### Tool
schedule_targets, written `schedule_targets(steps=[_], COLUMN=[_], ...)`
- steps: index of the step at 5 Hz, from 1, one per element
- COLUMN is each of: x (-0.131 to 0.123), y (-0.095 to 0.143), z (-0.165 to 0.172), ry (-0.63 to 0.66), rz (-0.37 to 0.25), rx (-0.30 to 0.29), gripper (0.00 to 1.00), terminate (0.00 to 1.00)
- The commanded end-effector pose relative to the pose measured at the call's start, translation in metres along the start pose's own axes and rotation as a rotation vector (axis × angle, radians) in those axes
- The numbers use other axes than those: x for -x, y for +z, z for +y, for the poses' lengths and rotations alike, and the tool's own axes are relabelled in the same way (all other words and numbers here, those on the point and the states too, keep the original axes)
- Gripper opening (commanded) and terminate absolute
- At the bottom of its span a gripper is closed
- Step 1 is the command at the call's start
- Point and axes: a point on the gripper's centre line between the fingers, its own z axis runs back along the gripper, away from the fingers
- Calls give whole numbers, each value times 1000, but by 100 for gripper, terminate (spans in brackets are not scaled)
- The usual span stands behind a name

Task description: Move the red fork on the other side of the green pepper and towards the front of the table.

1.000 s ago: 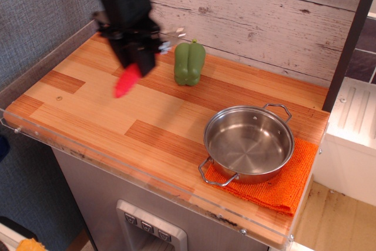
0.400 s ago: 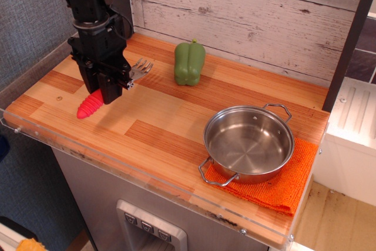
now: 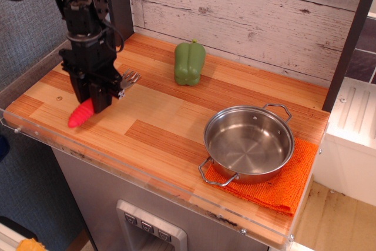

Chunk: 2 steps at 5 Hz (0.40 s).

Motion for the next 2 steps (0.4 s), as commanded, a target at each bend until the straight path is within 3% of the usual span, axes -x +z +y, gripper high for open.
schedule_targets(steps=[1,2], x=[-2,0], y=[6,15], z=[10,5], ry=[12,13], rz=[-9,-25], rx=[-27,-29], gripper=[0,100], terminate=[0,0])
